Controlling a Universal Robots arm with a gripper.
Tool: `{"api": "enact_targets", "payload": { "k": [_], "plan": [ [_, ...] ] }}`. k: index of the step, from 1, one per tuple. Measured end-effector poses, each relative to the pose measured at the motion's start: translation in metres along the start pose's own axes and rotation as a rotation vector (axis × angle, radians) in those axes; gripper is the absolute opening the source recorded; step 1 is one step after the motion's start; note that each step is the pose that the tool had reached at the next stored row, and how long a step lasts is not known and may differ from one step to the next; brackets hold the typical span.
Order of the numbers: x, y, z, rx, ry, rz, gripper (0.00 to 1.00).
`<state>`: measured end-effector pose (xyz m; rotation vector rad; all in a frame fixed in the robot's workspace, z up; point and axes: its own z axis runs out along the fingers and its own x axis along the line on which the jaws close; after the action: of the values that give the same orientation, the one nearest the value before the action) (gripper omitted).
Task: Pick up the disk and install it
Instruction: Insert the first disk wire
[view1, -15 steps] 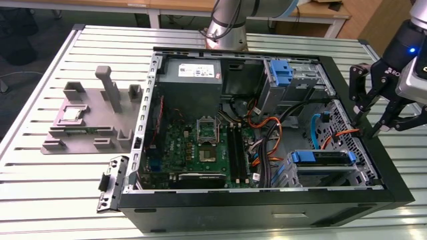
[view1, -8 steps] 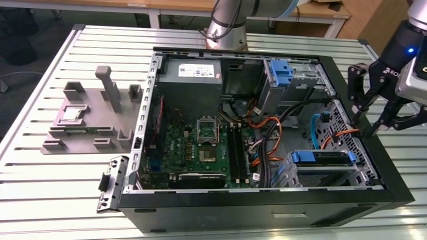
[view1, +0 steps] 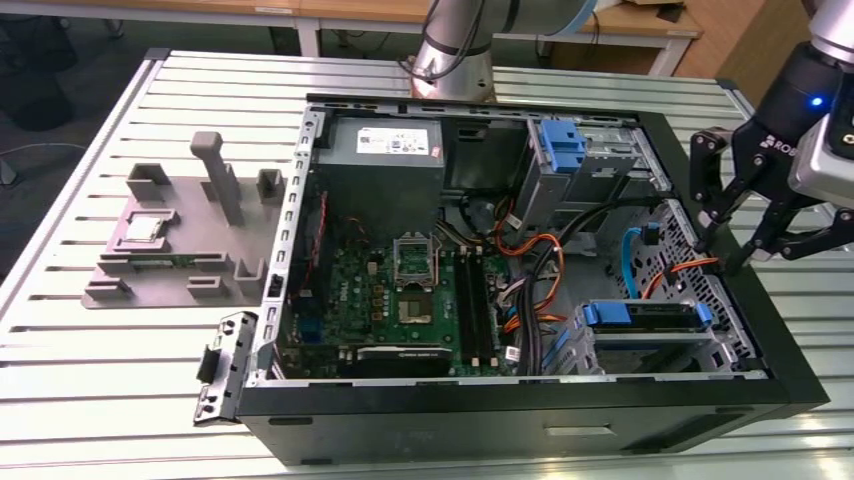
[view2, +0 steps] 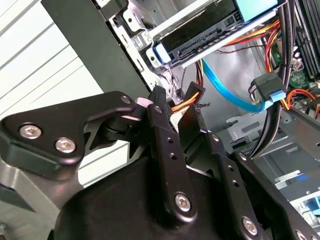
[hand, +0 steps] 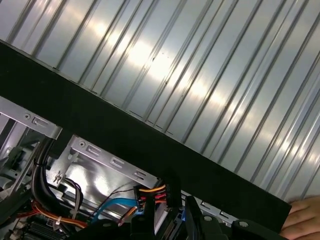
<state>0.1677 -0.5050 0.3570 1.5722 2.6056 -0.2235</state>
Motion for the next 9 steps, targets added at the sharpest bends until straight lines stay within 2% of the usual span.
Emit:
{"api": "enact_targets", "payload": {
  "k": [6,7,8,9],
  "plan": [
    [0.0042,0.0048,-0.0006,0.0111,-0.0032,-0.002,0.37],
    [0.0043,0.0058,-0.0006,0.0142,-0.0068,-0.002,0.37],
    [0.0042,0.0066,-0.0005,0.0199,-0.0159,-0.003,0.37],
    [0.0041,0.0073,-0.0005,0.0276,-0.0288,-0.003,0.37]
  ]
}}
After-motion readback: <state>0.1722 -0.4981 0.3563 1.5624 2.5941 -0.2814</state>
